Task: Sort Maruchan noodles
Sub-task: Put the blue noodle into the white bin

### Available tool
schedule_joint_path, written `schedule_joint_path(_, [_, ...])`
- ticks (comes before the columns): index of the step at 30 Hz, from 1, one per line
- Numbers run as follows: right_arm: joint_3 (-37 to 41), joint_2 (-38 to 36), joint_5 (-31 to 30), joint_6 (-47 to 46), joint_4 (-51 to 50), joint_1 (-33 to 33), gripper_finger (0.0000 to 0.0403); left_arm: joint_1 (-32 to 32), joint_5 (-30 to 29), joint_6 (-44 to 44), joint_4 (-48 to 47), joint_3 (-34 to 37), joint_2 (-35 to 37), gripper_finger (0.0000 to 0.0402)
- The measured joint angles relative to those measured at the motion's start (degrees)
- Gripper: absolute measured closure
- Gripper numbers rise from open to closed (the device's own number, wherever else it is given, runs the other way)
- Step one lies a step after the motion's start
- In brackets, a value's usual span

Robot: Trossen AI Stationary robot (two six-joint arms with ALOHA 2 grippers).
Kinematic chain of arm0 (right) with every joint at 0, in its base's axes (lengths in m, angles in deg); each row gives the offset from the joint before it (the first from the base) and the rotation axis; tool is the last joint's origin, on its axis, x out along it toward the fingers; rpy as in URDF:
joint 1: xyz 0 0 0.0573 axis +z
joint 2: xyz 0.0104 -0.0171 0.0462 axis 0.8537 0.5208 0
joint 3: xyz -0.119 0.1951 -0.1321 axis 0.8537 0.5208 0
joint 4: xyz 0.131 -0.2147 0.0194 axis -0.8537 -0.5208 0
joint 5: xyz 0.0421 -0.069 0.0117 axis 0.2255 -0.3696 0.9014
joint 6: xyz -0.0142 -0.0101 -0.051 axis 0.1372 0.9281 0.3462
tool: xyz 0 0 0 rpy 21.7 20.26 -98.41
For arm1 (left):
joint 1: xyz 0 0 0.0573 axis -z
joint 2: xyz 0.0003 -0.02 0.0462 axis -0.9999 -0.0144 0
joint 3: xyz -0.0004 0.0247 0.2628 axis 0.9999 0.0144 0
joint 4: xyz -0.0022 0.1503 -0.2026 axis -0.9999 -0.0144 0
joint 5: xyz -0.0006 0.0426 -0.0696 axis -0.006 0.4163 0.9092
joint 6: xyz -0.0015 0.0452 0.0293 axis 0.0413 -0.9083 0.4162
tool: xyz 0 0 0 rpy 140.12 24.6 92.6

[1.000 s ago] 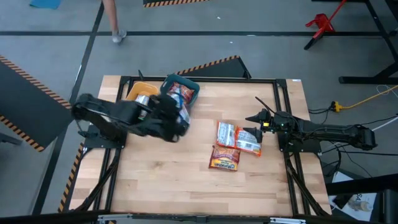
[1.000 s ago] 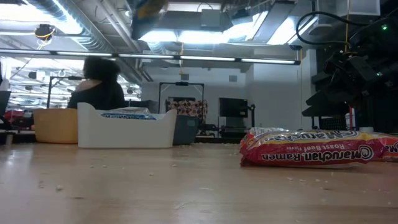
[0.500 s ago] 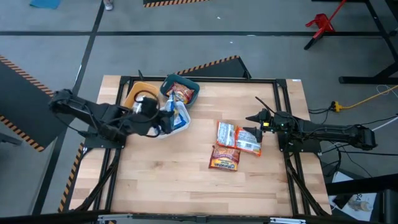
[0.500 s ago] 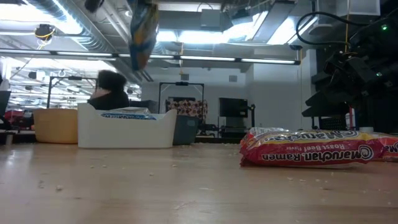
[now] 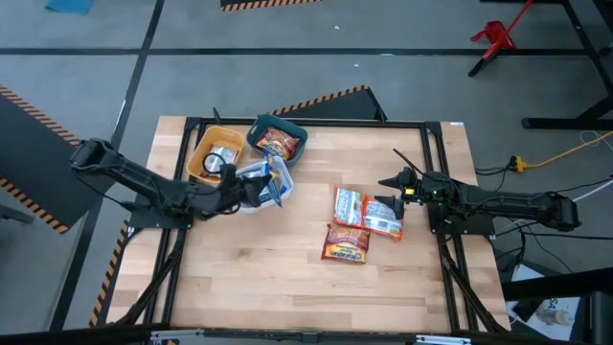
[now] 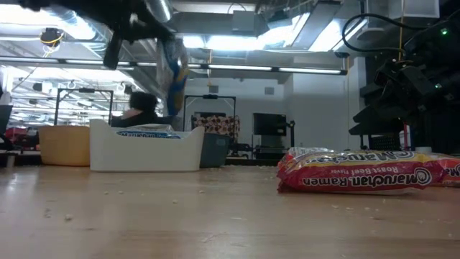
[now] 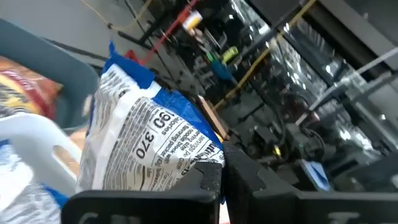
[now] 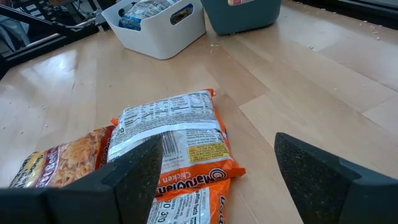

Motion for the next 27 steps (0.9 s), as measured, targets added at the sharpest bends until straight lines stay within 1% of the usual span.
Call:
schedule_joint_path(3, [0.00, 0.00, -0.02, 0.00, -0.02, 0.00, 0.0107, 0.00, -1.66, 0.17, 5.18, 3.64, -0.01, 0.0401])
schedule_joint_path(6, [0.00, 0.01, -0.04, -0.01, -0.02, -0.01, 0.0107, 0.00, -2.69, 0.18, 7.26, 5.42, -0.01, 0.0401])
schedule_joint_path(12, [0.00, -0.01, -0.07, -0.01, -0.02, 0.01, 0.0107, 0.00, -5.04, -0.10, 7.72, 5.75, -0.17, 0.0401])
schedule_joint_path(15, [0.00, -0.01, -0.08, -0.01, -0.02, 0.00, 0.0107, -0.34, -6.74, -1.71, 8.27, 5.81, -0.79, 0.0401])
schedule_joint_path(17, [0.00, 0.01, -0.09, -0.01, -0.04, 0.01, 0.0107, -1.29, -6.47, -1.99, 9.49, 5.79, -0.80, 0.0401])
schedule_joint_path(23, [0.00, 0.01, -0.10, -0.01, -0.04, 0.01, 0.0107, -4.14, -0.38, -2.77, 12.59, 5.79, -1.19, 0.0401])
schedule_joint_path(27, [0.00, -0.01, -0.09, -0.01, -0.04, 0.01, 0.0107, -4.58, 8.39, -11.64, 14.50, 5.77, 0.23, 0.0401])
